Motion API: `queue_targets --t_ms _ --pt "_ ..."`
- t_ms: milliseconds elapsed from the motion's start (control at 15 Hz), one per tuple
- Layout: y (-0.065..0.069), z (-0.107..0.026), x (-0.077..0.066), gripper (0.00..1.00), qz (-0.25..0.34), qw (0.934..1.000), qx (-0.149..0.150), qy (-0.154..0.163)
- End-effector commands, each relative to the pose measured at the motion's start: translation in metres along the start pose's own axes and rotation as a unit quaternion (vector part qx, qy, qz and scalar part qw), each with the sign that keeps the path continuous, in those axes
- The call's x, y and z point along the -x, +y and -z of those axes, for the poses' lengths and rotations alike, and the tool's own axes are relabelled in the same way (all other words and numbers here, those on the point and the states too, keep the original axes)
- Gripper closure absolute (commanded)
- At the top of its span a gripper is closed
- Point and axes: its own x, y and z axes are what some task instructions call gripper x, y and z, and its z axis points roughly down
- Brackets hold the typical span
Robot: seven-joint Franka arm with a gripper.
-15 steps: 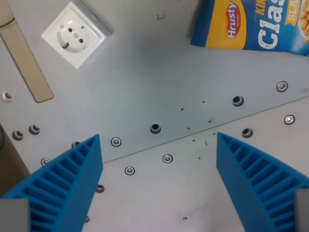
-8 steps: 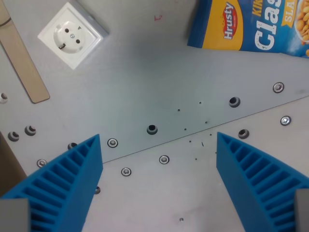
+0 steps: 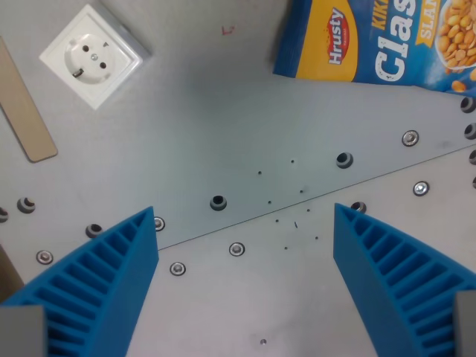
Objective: Rotate around gripper negative x
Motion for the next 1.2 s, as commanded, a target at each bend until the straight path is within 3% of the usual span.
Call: queue_targets --t_ms 67,1200 --pt "-0.0027 0.0047 0.0002 0.00 -0.008 0.9951 0.098 -0.004" --pt "-0.0027 0.0047 0.0002 0.00 -0.008 0.9776 0.210 -0.005"
